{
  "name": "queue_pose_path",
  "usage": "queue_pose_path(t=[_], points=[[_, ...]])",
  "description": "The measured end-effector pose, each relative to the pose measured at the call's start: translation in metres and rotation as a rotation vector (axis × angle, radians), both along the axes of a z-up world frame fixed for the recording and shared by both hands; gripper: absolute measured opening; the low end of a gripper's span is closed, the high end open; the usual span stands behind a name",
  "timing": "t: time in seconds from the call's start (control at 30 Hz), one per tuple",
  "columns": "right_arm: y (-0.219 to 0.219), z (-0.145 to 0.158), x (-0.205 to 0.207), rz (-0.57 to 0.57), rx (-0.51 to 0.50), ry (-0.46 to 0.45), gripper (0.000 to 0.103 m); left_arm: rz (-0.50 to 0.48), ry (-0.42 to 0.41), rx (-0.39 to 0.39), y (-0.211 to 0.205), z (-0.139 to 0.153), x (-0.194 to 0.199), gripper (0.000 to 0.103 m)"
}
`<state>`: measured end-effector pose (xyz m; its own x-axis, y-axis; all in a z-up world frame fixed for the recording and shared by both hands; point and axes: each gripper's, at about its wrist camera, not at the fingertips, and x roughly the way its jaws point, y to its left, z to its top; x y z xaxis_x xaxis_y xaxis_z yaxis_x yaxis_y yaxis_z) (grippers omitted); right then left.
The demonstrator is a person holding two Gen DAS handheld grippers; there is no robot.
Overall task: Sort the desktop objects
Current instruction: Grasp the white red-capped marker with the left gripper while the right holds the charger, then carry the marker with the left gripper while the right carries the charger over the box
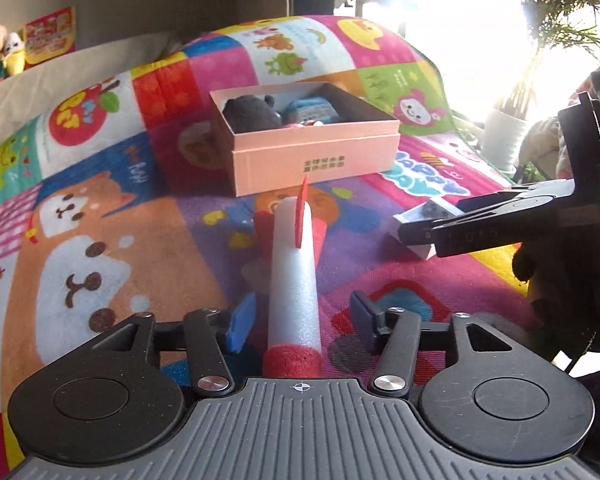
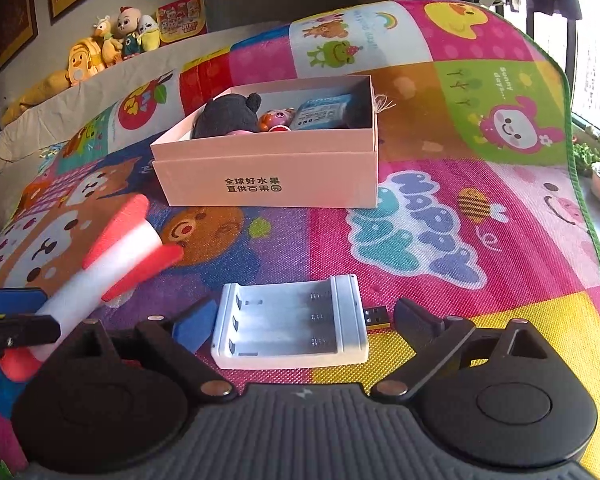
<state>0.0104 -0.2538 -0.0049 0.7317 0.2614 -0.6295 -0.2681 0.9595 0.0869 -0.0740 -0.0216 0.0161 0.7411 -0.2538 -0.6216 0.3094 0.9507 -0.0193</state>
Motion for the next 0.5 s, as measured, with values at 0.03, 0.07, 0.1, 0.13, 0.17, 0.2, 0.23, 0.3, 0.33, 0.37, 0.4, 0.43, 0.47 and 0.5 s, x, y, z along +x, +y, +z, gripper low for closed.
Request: queue_pose_path(t=[0.03,0.07,0.1,0.13,0.17,0.2,0.23,0.3,0.33,0.37,0.4,0.43,0.47,0.5], points=[[0.002,0.0,0.0,0.0,-0.02,-0.002,0.095,-0.002,0.0,-0.002,0.0,0.0,0.0,0.063],[0.004,0.0,0.0,0.0,-0.033,-0.003,0.095,-0.003,0.001,-0.005,0.0,0.0,-0.002,0.066],[0.005,0.0,-0.001,-0.001,-0.044,-0.005,0.095,0.0,0.0,-0.004,0.0,0.0,-0.002,0.071],[0.006,0.0,-0.001,-0.003,-0.05,-0.007,0.095,0.005,-0.005,0.0,0.0,-0.001,-0.001,0.075],[0.006,0.0,-0.002,-0.003,-0.051,-0.008,0.095,0.007,-0.011,0.007,-0.001,-0.001,-0.001,0.076],[0.007,-0.001,-0.002,-0.002,-0.054,-0.008,0.095,0.007,-0.016,0.014,-0.003,-0.001,0.0,0.077],[0.007,-0.001,-0.003,-0.002,-0.059,-0.007,0.094,0.008,-0.019,0.023,-0.004,-0.002,0.002,0.077],[0.01,-0.001,-0.004,-0.004,-0.082,-0.01,0.091,0.013,-0.016,0.042,-0.006,-0.005,0.009,0.077],[0.012,-0.001,-0.006,-0.008,-0.096,-0.016,0.091,0.02,-0.012,0.05,-0.008,-0.007,0.013,0.077],[0.014,0.0,-0.008,-0.007,-0.105,-0.021,0.091,0.019,-0.007,0.053,-0.008,-0.008,0.016,0.077],[0.015,0.0,-0.012,0.002,-0.11,-0.024,0.091,0.018,-0.001,0.055,-0.008,-0.009,0.019,0.077],[0.015,0.001,-0.015,0.015,-0.112,-0.021,0.091,0.017,0.005,0.057,-0.009,-0.01,0.021,0.076],[0.015,0.002,-0.018,0.025,-0.111,-0.015,0.091,0.014,0.008,0.059,-0.009,-0.012,0.022,0.075],[0.015,0.003,-0.022,0.037,-0.109,-0.009,0.091,0.014,0.013,0.062,-0.01,-0.013,0.024,0.072]])
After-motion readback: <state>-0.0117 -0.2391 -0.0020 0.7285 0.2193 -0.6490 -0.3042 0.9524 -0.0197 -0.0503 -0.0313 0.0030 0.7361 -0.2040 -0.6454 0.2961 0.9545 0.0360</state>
